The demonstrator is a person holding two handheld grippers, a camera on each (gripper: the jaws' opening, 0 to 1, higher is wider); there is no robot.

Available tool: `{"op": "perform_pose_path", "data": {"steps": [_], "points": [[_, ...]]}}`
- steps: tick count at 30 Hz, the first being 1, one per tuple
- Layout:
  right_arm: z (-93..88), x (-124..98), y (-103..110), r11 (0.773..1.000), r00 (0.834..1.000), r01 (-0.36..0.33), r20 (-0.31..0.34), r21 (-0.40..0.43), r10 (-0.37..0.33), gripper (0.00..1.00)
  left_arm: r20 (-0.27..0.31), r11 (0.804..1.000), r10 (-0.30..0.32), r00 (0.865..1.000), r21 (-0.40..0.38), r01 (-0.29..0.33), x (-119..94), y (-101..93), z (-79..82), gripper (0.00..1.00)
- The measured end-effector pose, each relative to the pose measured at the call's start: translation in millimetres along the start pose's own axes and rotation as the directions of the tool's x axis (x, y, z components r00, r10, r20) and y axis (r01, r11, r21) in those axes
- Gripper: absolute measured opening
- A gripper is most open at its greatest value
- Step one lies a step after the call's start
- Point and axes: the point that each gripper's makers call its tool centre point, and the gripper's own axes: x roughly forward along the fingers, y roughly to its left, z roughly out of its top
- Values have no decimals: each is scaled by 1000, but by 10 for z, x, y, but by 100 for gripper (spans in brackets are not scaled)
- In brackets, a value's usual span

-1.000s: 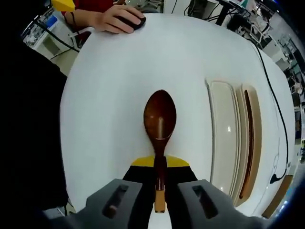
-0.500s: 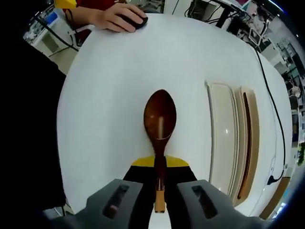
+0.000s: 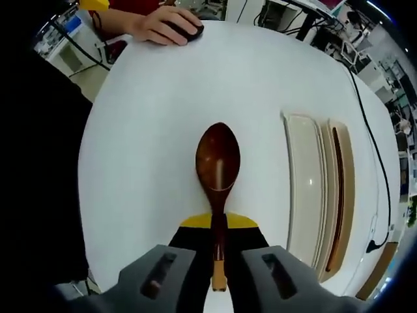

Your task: Arrange the utensils inside the cutlery case until each visible utensil rests in its matching compartment.

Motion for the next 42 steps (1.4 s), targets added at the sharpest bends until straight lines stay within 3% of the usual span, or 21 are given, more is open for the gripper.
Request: {"op": "perform_pose_path", "data": {"steps": [10, 42], "points": [[69, -81, -20, 1000, 999, 8, 37, 6, -8, 0, 1, 1000, -2, 1000, 4, 2, -15, -10, -6, 42], [-42, -383, -122, 998, 997, 55, 53, 22, -56, 0, 16, 999, -25, 1000, 42, 24, -5, -40, 74, 42]]}}
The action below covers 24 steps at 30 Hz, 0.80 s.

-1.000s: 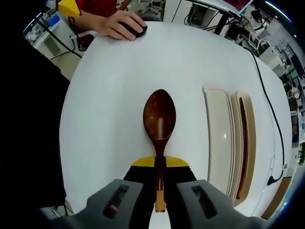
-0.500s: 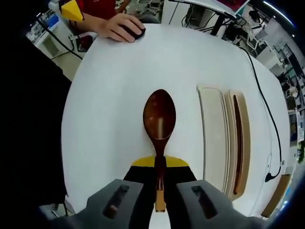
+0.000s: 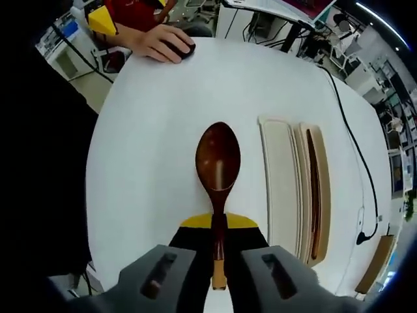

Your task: Arrange the utensils inside the cutlery case until each visible utensil rests in its matching compartment.

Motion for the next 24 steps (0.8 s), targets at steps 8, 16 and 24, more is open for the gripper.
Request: {"op": "perform_pose_path", "data": {"steps": [8, 16, 24], "points": [[3, -35, -22, 1000, 1000, 5, 1, -3, -5, 0, -1, 1000, 3, 1000, 1, -3, -22, 10, -3, 42], [19, -45, -40, 1000, 1000, 8, 1, -10, -8, 0, -5, 1000, 3, 1000, -6, -3, -11, -7, -48, 42], [10, -89, -89, 1000, 1000, 15, 5, -8, -15, 0, 1, 1000, 5, 1000, -8, -5, -17, -3, -9, 42]]}}
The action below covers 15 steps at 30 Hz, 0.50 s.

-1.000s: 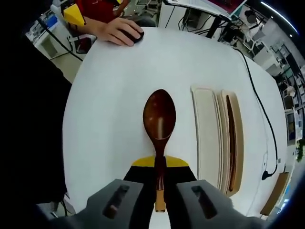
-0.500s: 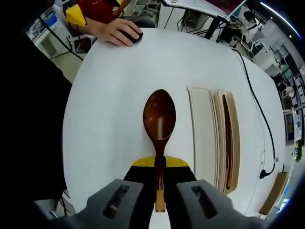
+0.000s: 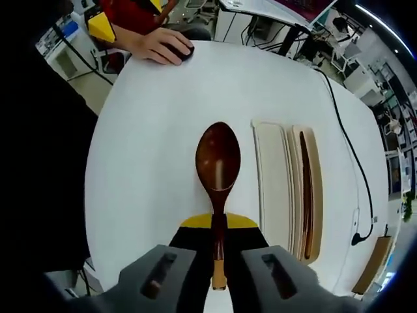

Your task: Arrange the utensils inside the cutlery case until each visible utensil rests in its matching compartment.

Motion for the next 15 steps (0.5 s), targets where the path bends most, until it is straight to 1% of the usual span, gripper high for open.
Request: {"op": "perform_pose_path", "data": {"steps": [6, 10, 15], "points": [[17, -48, -61, 1000, 1000, 12, 8, -2, -12, 0, 5, 1000, -2, 1000, 7, 2, 9, -23, 33, 42], [9, -85, -116, 1000, 1000, 19, 6, -6, -19, 0, -4, 1000, -9, 1000, 13, 10, 31, -51, 25, 42], [-7, -137, -183, 999, 999, 31, 6, -8, -31, 0, 5, 1000, -12, 1000, 10, 12, 40, -53, 58, 42]]}}
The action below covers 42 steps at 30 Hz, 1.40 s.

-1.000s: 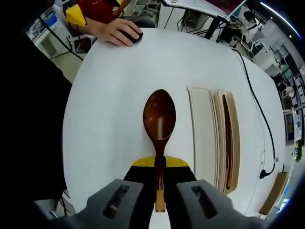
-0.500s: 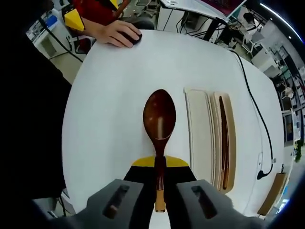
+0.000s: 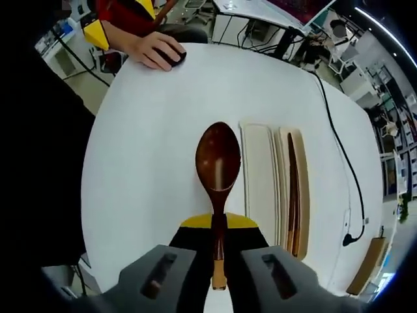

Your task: Arrange the utensils inside the cutlery case until each visible utensil rests in its matching compartment.

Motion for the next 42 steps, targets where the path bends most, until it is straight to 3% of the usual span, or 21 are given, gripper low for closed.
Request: {"op": "perform_pose_path", "data": {"steps": [42], "points": [[-23, -305, -383, 997, 997, 77, -8, -27, -77, 0, 11, 1000, -15, 1000, 19, 15, 58, -31, 82, 42]]}}
